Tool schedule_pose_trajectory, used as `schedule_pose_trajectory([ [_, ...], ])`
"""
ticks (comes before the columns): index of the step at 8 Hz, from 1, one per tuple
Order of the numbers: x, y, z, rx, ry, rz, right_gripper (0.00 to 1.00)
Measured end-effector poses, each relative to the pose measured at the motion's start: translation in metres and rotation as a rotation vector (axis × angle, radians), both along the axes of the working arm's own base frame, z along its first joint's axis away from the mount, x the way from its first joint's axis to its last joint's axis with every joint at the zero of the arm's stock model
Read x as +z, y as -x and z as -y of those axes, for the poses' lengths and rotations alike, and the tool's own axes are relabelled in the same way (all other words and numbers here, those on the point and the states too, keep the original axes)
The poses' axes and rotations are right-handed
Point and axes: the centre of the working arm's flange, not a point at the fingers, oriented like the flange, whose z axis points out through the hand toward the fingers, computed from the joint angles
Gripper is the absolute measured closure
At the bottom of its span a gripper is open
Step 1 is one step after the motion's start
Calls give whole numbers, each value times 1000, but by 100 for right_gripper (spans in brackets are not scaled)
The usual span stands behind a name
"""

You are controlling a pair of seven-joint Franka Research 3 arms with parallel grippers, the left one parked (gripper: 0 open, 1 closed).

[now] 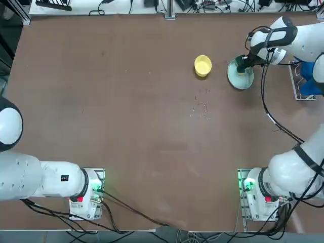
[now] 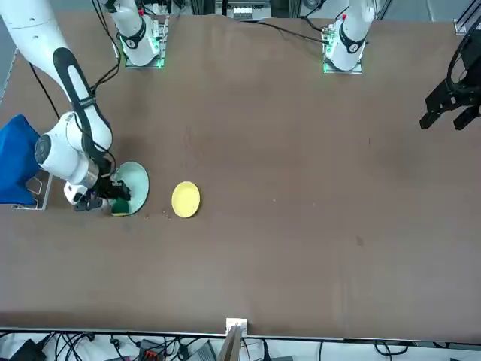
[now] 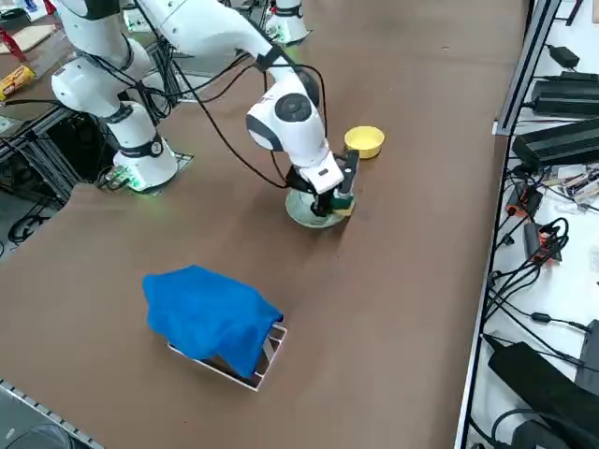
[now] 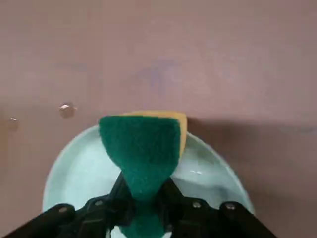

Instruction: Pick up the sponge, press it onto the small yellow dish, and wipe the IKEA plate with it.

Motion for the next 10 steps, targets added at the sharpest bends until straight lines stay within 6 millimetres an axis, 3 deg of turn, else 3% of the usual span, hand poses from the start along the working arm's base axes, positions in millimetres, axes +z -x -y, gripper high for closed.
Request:
schedule_pose_trajectory([
  [3,0,0,-35,-15,-21,-14,77],
  [5,11,-1,-48,-15,-23,-12,77],
  [8,71,1,-57,0,-44,-35,77],
  [10,104,16,-65,-7,-43,-45,77],
])
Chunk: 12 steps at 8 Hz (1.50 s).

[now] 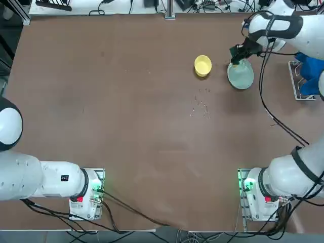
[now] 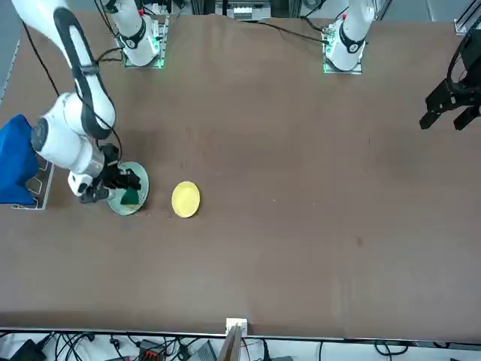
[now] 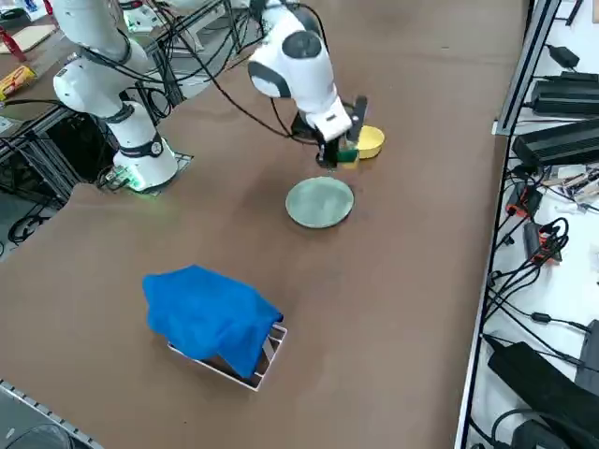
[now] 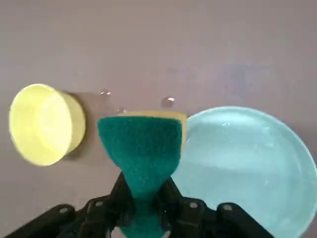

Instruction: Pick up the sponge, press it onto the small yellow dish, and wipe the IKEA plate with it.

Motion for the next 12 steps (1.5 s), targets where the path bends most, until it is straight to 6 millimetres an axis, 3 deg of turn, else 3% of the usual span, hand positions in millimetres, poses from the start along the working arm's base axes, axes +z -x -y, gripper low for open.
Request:
schedule_pose_trajectory([
  [3,12,47,-36,-41,22,-47,77],
  [5,10,79,-75,-52,35,-83,76],
  [7,5,100,-117,-32,14,-82,76],
  [10,-18,126,-164,12,4,-72,76],
  [12,-47,139,-189,42,12,-77,75],
])
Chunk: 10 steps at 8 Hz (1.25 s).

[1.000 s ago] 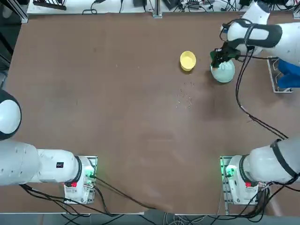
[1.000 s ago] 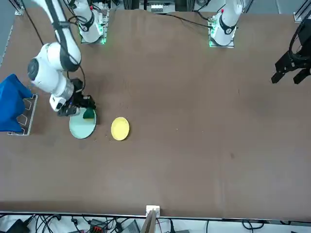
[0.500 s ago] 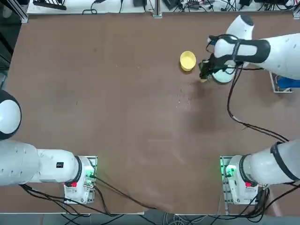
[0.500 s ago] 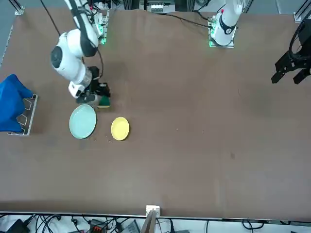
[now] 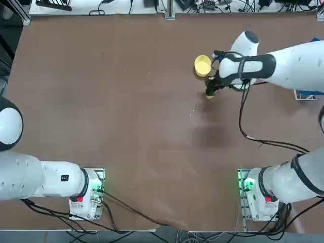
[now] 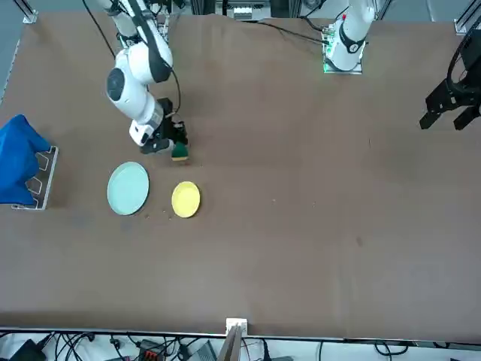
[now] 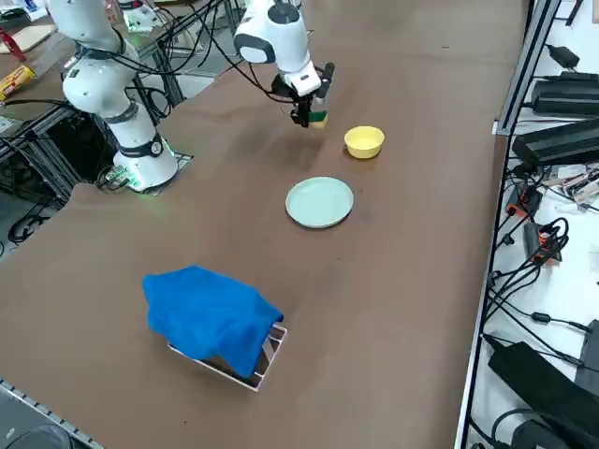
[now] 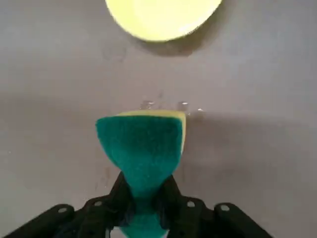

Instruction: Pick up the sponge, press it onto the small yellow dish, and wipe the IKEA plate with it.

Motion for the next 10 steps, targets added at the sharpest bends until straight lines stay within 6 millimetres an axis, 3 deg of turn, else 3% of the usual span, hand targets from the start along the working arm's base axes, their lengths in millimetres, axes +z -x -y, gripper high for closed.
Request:
schedule_pose_trajectory([
  [2,-33,13,-20,14,16,0,72],
  [4,-54,27,-38,-10,29,4,72],
  [7,-58,35,-48,-79,38,-19,70],
  [10,-57,40,-54,-124,39,-32,61],
])
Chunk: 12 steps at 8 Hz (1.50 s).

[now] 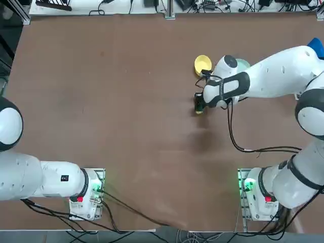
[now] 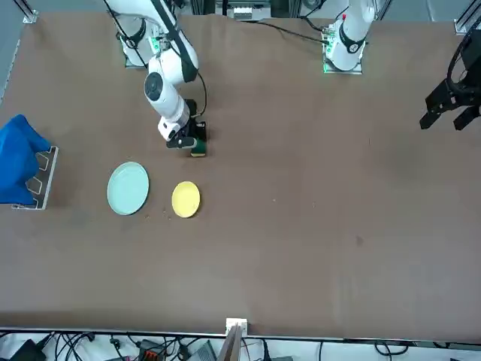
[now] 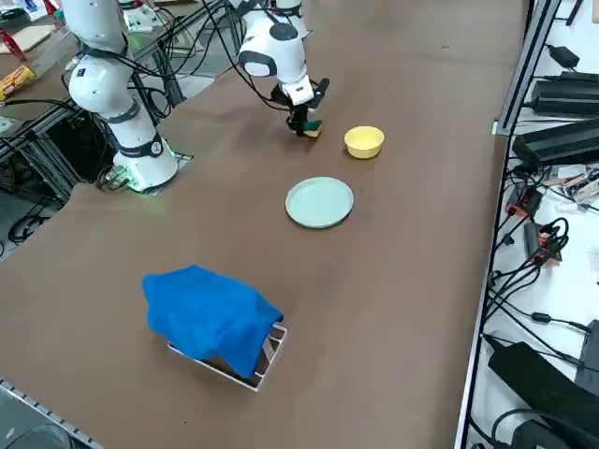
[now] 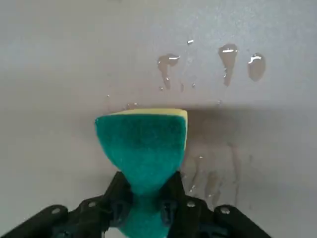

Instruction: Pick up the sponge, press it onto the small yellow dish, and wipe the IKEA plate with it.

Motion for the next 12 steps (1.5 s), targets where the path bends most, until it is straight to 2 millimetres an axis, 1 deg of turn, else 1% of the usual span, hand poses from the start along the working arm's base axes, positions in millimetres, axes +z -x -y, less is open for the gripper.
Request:
schedule_pose_trajectory([
  [2,3,-1,0,-7,-4,7,29],
  [3,8,-3,0,-10,-8,19,11],
  [4,16,-6,-1,-12,-16,37,1],
  [5,28,-11,-1,-17,-29,63,0],
  [6,47,-19,0,-26,-46,96,0],
  [8,94,-39,10,-61,-88,163,0],
  [10,143,-70,24,-95,-132,182,0],
  [11,167,-91,35,-100,-143,169,0],
  [12,192,-114,50,-95,-141,151,0],
])
